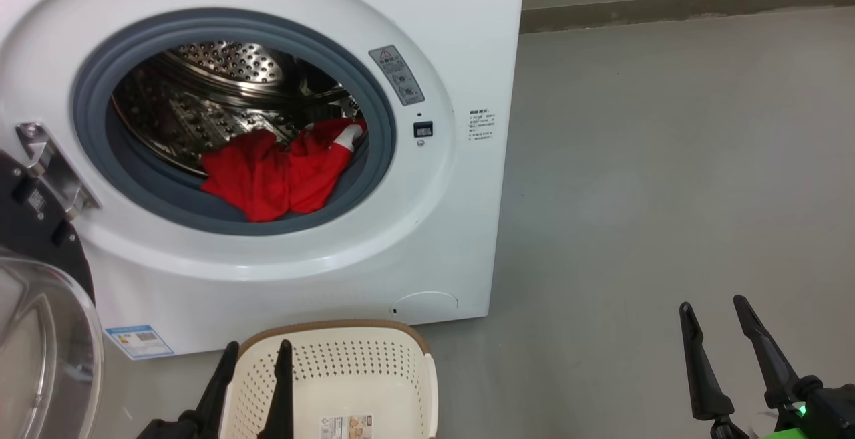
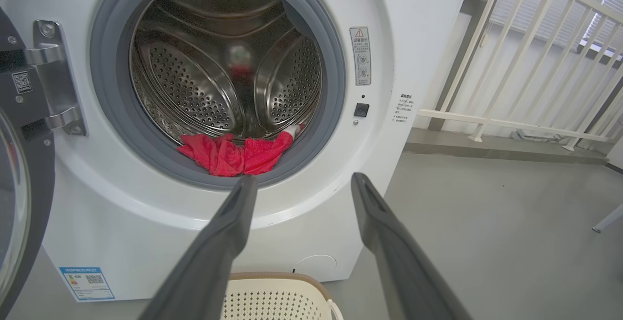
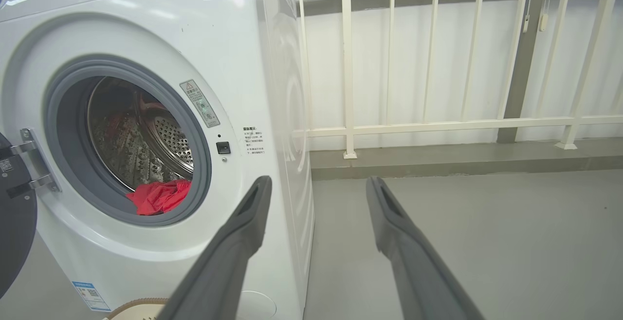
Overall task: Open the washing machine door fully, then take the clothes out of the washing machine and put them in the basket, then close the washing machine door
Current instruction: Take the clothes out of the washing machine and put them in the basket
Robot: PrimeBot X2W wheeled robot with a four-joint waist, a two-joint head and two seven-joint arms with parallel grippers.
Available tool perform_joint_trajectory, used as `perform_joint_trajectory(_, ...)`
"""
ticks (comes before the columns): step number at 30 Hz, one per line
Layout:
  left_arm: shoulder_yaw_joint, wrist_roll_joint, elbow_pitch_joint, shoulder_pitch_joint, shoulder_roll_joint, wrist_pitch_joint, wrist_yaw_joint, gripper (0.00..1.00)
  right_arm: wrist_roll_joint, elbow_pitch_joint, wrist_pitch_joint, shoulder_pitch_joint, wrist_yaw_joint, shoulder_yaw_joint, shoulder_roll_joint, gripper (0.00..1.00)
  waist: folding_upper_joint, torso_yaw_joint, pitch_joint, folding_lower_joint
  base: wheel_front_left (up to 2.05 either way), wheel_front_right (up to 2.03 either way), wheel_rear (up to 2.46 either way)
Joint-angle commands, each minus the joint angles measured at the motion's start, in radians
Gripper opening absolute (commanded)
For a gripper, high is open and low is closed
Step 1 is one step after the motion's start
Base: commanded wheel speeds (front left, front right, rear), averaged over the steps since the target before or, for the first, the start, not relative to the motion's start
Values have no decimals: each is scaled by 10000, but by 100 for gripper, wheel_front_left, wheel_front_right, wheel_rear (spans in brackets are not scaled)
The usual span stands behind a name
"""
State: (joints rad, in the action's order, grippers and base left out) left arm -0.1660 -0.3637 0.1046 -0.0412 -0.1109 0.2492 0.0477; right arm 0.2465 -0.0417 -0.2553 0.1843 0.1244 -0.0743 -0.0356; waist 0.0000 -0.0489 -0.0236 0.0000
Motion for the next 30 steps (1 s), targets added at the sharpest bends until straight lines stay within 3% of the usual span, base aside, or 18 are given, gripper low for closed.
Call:
perform_joint_trajectory(1, 269, 62, -270, 320, -114, 36, 10, 100, 60, -215, -64, -239, 63, 273, -146, 100, 0, 2, 9, 0, 91, -91, 0)
perform_joint_trajectory(30, 186, 345, -250, 473, -180, 85, 467, 100, 52, -216, -65, -320, 63, 264, -146, 100, 0, 117, 148, 0, 9, -9, 0)
